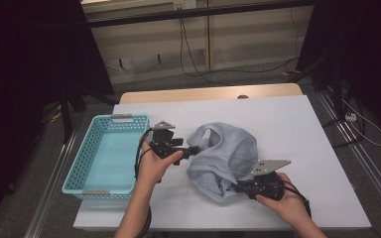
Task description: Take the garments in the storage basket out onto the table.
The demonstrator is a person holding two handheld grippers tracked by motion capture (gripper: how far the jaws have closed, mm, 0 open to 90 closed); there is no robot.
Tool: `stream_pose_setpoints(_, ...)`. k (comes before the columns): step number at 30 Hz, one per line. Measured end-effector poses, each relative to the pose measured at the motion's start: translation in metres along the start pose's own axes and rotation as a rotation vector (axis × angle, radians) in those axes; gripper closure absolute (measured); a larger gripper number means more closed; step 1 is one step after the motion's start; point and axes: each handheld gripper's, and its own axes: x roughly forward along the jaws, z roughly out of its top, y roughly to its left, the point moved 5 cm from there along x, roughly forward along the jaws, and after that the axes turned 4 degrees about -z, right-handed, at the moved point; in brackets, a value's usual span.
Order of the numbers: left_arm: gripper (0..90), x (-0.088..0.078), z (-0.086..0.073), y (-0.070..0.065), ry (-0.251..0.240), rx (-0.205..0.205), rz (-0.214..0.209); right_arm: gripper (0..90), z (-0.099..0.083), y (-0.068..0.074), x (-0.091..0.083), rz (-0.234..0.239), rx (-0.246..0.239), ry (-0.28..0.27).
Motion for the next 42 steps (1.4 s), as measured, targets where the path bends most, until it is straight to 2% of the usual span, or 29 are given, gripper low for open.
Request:
stream_pose_setpoints(5,24.0,-0.003,-0.008,0.001,-0.003,-0.001,0.011,83.3,0.003,0.004,0.003,0.019,-0.008,0.003)
stream_pose_setpoints(10,24.3,-0.009,-0.015,0.005,-0.003,-0.019,0.026,81.9,0.004,0.007,0.009,0.023,-0.036,0.028)
stream_pose_setpoints(13,24.7,-0.009,-0.018,0.007,0.008,-0.004,0.043,78.6,0.007,0.003,0.007,0.017,-0.02,0.012)
stream_pose_setpoints(14,24.7,-0.009,-0.019,0.007,0.003,-0.005,0.042,76.1,0.008,0.001,0.006,0.014,-0.013,0.008)
stream_pose_setpoints(16,24.3,-0.009,-0.021,0.008,0.002,-0.009,0.044,64.8,0.011,-0.003,0.004,-0.003,0.006,-0.012)
stream_pose_setpoints(18,23.8,-0.008,-0.022,0.009,0.007,-0.006,0.05,59.8,0.014,-0.007,0.001,-0.017,0.018,-0.033)
stream_pose_setpoints(19,23.4,-0.008,-0.023,0.009,0.01,-0.005,0.051,53.8,0.016,-0.008,0.0,-0.023,0.024,-0.039)
stream_pose_setpoints(20,23.0,-0.008,-0.023,0.01,0.013,-0.005,0.051,46.9,0.017,-0.01,-0.002,-0.038,0.026,-0.051)
stream_pose_setpoints(21,22.6,-0.008,-0.023,0.01,0.013,-0.007,0.054,43.9,0.018,-0.012,-0.004,-0.05,0.031,-0.061)
stream_pose_setpoints(24,22.1,-0.008,-0.023,0.01,0.016,-0.008,0.051,38.8,0.021,-0.021,-0.013,-0.078,0.048,-0.09)
stream_pose_setpoints(29,21.3,-0.007,-0.024,0.01,0.021,-0.012,0.041,35.7,0.021,-0.043,-0.025,-0.166,0.12,-0.146)
stream_pose_setpoints(31,20.8,-0.007,-0.024,0.011,0.017,-0.013,0.051,33.8,0.021,-0.053,-0.027,-0.222,0.13,-0.15)
stream_pose_setpoints(34,20.7,-0.007,-0.025,0.011,0.02,-0.016,0.051,32.0,0.021,-0.065,-0.027,-0.28,0.147,-0.153)
stream_pose_setpoints(36,20.7,-0.007,-0.025,0.011,0.023,-0.018,0.05,31.5,0.022,-0.072,-0.024,-0.307,0.144,-0.151)
stream_pose_setpoints(39,20.7,-0.006,-0.026,0.012,0.028,-0.024,0.046,33.3,0.022,-0.074,-0.012,-0.296,0.161,-0.128)
stream_pose_setpoints(40,20.6,-0.006,-0.027,0.012,0.03,-0.024,0.048,38.1,0.022,-0.073,-0.008,-0.288,0.154,-0.118)
stream_pose_setpoints(42,20.6,-0.006,-0.027,0.012,0.025,-0.025,0.05,59.6,0.022,-0.069,0.001,-0.259,0.118,-0.098)
